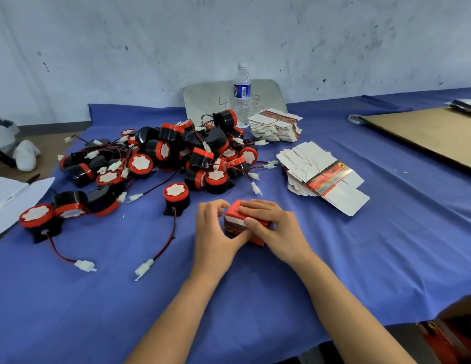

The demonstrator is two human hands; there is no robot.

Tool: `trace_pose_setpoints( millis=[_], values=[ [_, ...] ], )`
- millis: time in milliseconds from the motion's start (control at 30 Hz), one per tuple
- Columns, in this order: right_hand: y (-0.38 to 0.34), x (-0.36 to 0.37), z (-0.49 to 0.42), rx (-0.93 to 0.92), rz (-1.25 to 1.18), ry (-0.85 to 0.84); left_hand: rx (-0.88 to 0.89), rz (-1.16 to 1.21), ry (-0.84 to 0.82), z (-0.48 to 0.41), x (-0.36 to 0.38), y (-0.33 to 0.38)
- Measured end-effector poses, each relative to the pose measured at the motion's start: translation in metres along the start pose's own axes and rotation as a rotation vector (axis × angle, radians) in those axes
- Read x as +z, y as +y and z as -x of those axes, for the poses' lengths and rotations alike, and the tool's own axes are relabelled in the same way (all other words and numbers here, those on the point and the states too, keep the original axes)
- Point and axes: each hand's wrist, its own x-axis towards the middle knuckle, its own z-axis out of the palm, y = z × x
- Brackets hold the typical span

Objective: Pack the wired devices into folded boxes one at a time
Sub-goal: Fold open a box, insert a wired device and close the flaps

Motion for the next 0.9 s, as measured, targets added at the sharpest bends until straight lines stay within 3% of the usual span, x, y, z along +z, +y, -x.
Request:
trace_pose_setpoints(
  millis=[133,367,567,667,900],
  values=[
    [0.004,0.003,0.000,-0.038,0.139,-0.033,-0.040,0.051,-0.140,-0.002,-0.001,-0.002],
    [0.001,0.005,0.002,-0.153,0.227,0.097,-0.151,0.216,-0.105,-0.006,-0.008,-0.002],
    [0.000,0.004,0.001,-0.098,0.229,0.024,-0.200,0.227,-0.078,-0.008,-0.008,-0.005],
    [0.000,-0.001,0.003,-0.081,0.250,-0.103,-0.234,0.244,-0.034,-0.009,-0.008,-0.008],
    [-0.001,-0.010,0.007,-0.147,0.554,-0.227,-0.209,0.170,0.051,-0.010,-0.002,-0.008]
  ],
)
